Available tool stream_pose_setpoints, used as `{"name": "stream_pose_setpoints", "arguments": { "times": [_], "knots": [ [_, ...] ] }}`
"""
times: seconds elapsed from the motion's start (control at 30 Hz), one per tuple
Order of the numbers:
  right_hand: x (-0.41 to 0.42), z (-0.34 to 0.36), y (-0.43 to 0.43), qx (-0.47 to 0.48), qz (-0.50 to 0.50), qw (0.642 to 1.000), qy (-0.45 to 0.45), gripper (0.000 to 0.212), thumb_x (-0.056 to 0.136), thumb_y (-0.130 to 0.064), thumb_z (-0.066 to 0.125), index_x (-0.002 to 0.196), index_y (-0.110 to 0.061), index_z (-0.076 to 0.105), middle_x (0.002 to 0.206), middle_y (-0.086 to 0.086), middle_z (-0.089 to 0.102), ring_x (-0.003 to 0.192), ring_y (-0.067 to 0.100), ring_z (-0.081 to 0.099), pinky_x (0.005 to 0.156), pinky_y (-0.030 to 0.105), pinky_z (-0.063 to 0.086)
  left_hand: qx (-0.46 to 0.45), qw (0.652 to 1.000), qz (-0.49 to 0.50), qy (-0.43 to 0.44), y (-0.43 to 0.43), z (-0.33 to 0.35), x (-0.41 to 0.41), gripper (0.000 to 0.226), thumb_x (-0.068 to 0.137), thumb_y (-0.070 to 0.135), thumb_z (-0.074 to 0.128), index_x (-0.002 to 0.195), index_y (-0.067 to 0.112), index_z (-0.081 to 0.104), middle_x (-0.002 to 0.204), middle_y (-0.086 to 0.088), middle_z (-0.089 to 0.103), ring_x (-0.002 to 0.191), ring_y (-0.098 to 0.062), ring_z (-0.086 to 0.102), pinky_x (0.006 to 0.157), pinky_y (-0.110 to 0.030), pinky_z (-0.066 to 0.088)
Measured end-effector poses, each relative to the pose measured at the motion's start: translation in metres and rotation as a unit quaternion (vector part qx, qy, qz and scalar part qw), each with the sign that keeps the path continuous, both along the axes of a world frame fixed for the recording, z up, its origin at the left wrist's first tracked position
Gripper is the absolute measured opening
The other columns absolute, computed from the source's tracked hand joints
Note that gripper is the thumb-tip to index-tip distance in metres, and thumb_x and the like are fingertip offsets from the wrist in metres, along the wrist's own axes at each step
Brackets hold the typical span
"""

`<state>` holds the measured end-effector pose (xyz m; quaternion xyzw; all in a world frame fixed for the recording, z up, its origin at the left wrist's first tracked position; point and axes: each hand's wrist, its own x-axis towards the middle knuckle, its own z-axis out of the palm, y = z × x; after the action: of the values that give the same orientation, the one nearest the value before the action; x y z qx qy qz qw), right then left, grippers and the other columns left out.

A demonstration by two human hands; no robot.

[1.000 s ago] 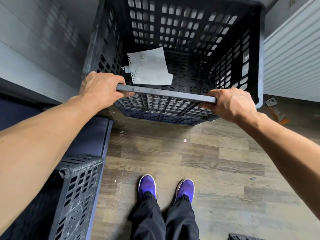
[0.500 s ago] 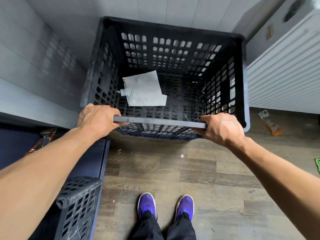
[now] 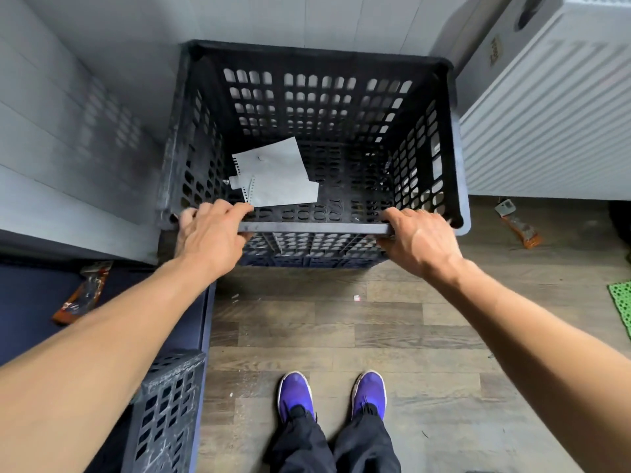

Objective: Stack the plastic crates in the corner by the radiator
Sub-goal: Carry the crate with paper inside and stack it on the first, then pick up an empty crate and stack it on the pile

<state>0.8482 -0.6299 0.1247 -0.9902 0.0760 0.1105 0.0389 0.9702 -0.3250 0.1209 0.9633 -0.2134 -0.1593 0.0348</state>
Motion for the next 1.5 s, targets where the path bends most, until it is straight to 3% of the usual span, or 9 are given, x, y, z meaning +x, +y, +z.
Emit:
{"name": "stream_pose_setpoints", "arguments": {
  "times": [0.23, 0.33, 0.57, 0.77, 1.07, 1.5],
  "knots": [
    [-0.044, 0.019, 0.002, 0.051, -0.012, 0.998, -0.021, 0.065, 0.089, -0.032, 0.061, 0.147, -0.017, 0.036, 0.144, 0.008, 0.048, 0.132, 0.027, 0.043, 0.116, 0.04, 0.029, -0.051, 0.996, -0.079, -0.009, -0.045, 0.009, -0.046, 0.061, 0.093, 0.038, 0.055, 0.148, 0.027, 0.031, 0.146, -0.002, 0.039, 0.137, -0.023, 0.031, 0.116, -0.049, 0.01],
    [-0.061, 0.035, 0.003, 0.097, -0.049, 0.994, -0.004, 0.073, 0.089, -0.03, 0.062, 0.153, -0.018, 0.029, 0.157, 0.008, 0.032, 0.146, 0.027, 0.027, 0.12, 0.039, 0.021, -0.083, 0.992, -0.095, -0.003, -0.067, 0.015, -0.062, 0.058, 0.094, 0.037, 0.054, 0.147, 0.025, 0.033, 0.143, -0.001, 0.042, 0.137, -0.022, 0.033, 0.118, -0.049, 0.008],
    [-0.137, 0.058, 0.009, 0.164, -0.149, 0.975, -0.003, 0.067, 0.088, -0.032, 0.062, 0.149, -0.021, 0.036, 0.153, 0.006, 0.04, 0.139, 0.024, 0.038, 0.114, 0.032, 0.029, -0.176, 0.968, -0.176, -0.015, -0.133, 0.038, -0.123, 0.053, 0.089, 0.031, 0.061, 0.138, 0.017, 0.048, 0.138, -0.008, 0.047, 0.129, -0.028, 0.042, 0.111, -0.045, 0.029],
    [-0.228, 0.052, -0.002, 0.191, -0.247, 0.949, 0.05, 0.06, 0.094, -0.035, 0.055, 0.149, -0.022, 0.035, 0.152, 0.001, 0.04, 0.138, 0.023, 0.039, 0.111, 0.033, 0.033, -0.179, 0.949, -0.255, 0.054, -0.171, 0.036, -0.205, 0.055, 0.087, 0.035, 0.06, 0.138, 0.017, 0.049, 0.133, -0.008, 0.051, 0.126, -0.027, 0.047, 0.105, -0.044, 0.038],
    [-0.394, 0.038, -0.007, 0.244, -0.387, 0.887, 0.063, 0.057, 0.097, -0.036, 0.052, 0.149, -0.024, 0.034, 0.151, 0.002, 0.041, 0.139, 0.022, 0.037, 0.11, 0.033, 0.033, -0.117, 0.928, -0.318, 0.154, -0.187, 0.028, -0.358, 0.054, 0.095, 0.042, 0.049, 0.145, 0.027, 0.037, 0.134, 0.001, 0.046, 0.125, -0.021, 0.043, 0.104, -0.037, 0.038],
    [-0.715, 0.021, 0.017, 0.283, -0.594, 0.752, 0.044, 0.055, 0.093, -0.038, 0.053, 0.146, -0.028, 0.039, 0.14, 0.005, 0.052, 0.13, 0.026, 0.048, 0.103, 0.04, 0.042, -0.007, 0.827, -0.519, 0.215, -0.247, 0.02, -0.644, 0.057, 0.094, 0.044, 0.048, 0.146, 0.025, 0.035, 0.132, -0.004, 0.049, 0.123, -0.026, 0.048, 0.1, -0.039, 0.042]
  ]
}}
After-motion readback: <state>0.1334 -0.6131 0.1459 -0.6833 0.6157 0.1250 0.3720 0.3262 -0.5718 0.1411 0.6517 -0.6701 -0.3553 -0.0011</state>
